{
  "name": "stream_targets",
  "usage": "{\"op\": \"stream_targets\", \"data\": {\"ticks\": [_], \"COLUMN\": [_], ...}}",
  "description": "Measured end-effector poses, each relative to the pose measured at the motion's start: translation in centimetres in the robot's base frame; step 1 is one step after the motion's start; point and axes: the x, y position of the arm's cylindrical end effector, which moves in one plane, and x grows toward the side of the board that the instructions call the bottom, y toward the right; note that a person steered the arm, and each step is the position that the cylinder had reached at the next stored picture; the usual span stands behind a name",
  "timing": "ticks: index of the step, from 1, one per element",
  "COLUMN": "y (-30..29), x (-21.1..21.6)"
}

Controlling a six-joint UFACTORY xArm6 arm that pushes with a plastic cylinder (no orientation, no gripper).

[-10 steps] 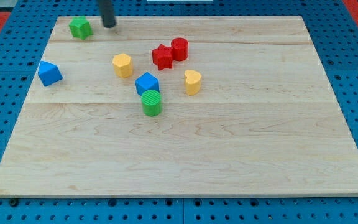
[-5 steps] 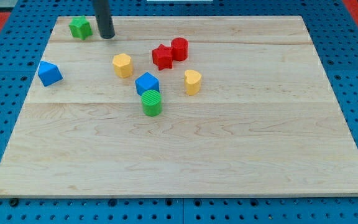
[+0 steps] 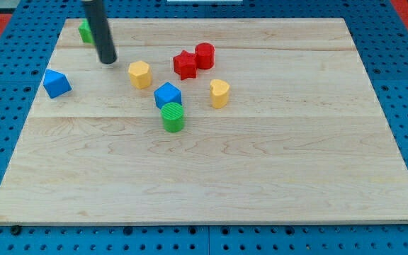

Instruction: Push blue triangle closer to the yellow hexagon

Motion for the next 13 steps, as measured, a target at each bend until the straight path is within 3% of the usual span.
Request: {"op": "stream_targets", "data": {"ticks": [1,2,3,4,5,7,8,9,10,11,12,13], "y": [0.1,0.1,-7.7,-11.7,-4.9,-2.9,-1.5,0.7,0.7,-0.5,-3.1,-5.0], "x": [4.2,11.1,11.5,8.0,5.5,6.0,9.1,8.3,5.2,4.2,5.7,3.8]}}
